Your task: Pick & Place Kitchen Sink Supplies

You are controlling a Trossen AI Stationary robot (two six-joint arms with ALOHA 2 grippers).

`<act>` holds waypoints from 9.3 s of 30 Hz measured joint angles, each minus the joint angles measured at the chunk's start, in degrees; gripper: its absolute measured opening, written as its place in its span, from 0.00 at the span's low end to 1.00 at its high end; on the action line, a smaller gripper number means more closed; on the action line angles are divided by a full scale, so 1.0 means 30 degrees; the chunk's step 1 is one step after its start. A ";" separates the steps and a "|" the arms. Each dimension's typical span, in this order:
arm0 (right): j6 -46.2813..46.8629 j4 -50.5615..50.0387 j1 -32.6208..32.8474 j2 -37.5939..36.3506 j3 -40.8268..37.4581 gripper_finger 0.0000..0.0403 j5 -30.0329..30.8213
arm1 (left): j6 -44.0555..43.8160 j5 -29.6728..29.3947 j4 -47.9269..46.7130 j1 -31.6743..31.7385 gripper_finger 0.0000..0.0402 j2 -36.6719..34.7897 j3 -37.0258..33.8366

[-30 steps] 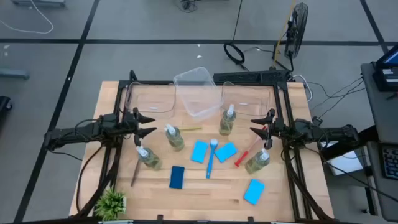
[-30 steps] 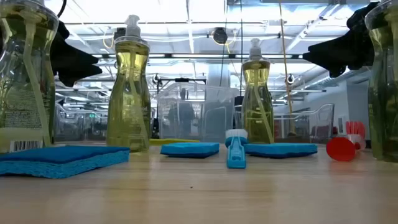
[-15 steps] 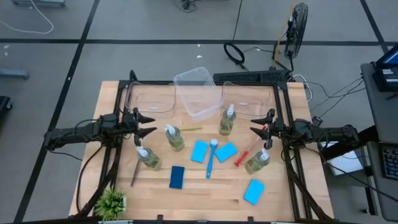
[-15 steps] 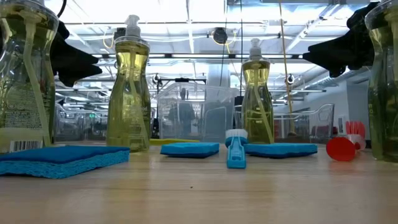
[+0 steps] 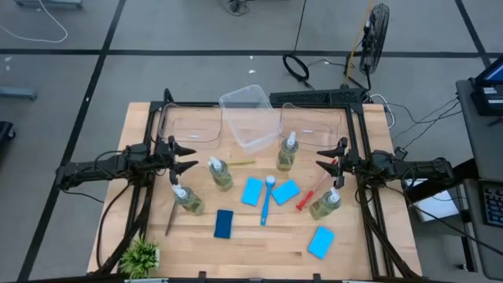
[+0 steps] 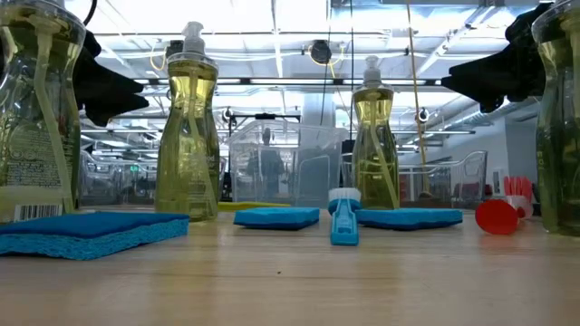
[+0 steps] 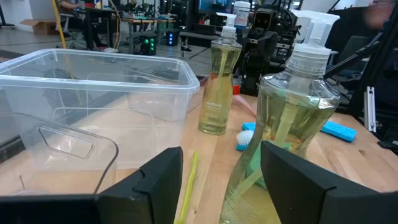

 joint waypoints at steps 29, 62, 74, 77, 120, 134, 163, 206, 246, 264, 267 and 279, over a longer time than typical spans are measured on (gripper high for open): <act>0.1208 0.0015 0.0007 0.0000 0.0005 0.39 -0.0005 | 0.0006 0.0000 0.0000 0.0000 0.53 0.0001 -0.0001; 0.5272 0.3704 0.0015 0.3713 0.2947 0.39 0.2261 | 0.0007 0.0000 0.0004 -0.0002 0.53 0.0000 0.0002; 0.0530 -0.0444 -0.0043 1.1502 0.8848 0.39 0.1952 | -0.0028 -0.0026 0.0519 -0.0002 0.53 0.0007 -0.0023; -0.0014 -0.1374 -0.0247 1.2516 1.0136 0.39 0.1940 | -0.0399 -0.0022 0.0525 -0.0005 0.53 0.0001 -0.0023; 0.3268 0.2458 -0.5246 2.0832 1.1395 0.69 -0.3070 | -0.0517 -0.0007 0.0554 -0.0006 0.53 0.0000 -0.0001; 0.3615 0.3145 -0.5239 2.0801 1.1400 0.26 -0.2972 | -0.0503 -0.0007 0.0554 -0.0001 0.53 0.0000 -0.0001; 0.5974 0.8777 -0.5238 1.7156 1.1349 0.23 -0.4893 | -0.0495 -0.0007 0.0546 -0.0006 0.53 0.0000 0.0006; 1.1541 1.5024 -0.8100 1.7076 1.1394 0.23 -1.7468 | -0.7896 -0.1081 0.7463 -0.0003 0.53 0.0000 0.0006; 0.8327 0.8692 -0.9136 2.6461 2.0740 0.23 -1.5509 | -0.3650 -0.5405 0.7141 0.0001 0.53 1.5887 1.2769; 0.6829 0.8561 -0.9136 2.6476 2.0740 0.23 -1.5449 | -0.3449 0.0509 0.2390 0.1684 0.57 2.4126 1.9714; 0.6811 0.8561 -0.9151 2.6475 2.0740 0.23 -1.5429 | -0.3517 0.0952 0.2374 0.1677 0.64 2.4627 1.9714; 0.6762 0.8386 -0.9143 2.6473 2.0740 0.23 -1.5414 | -0.4659 0.2281 0.5676 0.1694 0.92 2.6450 1.9728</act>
